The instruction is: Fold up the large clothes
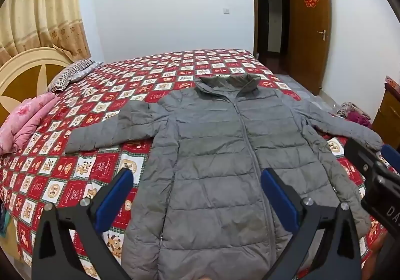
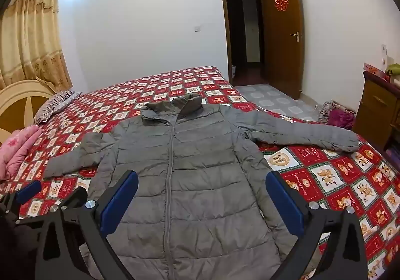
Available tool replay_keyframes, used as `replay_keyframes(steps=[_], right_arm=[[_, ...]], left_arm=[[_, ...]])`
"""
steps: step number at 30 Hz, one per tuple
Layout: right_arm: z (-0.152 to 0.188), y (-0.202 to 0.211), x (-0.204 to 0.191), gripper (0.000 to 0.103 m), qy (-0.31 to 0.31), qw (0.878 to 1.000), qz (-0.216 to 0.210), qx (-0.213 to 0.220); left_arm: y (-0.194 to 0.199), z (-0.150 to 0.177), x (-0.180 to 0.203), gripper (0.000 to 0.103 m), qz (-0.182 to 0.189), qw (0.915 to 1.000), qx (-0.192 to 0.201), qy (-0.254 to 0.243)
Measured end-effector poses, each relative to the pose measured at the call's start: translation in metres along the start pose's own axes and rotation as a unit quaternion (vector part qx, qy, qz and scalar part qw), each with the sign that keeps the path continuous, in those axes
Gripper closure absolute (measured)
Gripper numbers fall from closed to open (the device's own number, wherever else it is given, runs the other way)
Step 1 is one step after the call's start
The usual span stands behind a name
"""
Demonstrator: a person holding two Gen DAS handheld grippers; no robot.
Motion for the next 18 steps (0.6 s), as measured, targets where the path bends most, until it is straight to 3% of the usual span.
replay_keyframes(steps=[8,11,18], right_arm=[[0.0,-0.001,0.002,0.001,0.005,1.0,0.015,-0.006],[0.002,-0.002,-0.005,0.001,0.016,1.0,0.025,-0.006],[0.0,-0.005,-0.005,0.001,0.024,0.999,0.04,-0.009]], left_arm=[[-0.006,-0.007,-0.001,0.0,0.037,0.9993,-0.006,0.006],[0.0,0.002,0.0,0.0,0.013,0.9999,0.011,-0.001],[-0.001,0.003,0.0,0.0,0.015,0.9998,0.008,0.005]])
Point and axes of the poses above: each gripper's, at about its wrist camera, not at the fingertips, and y roughly against the way its jaws point, x to its right, z to its underside, the point moved 5 cm from there along -y, roughly the way its jaws point
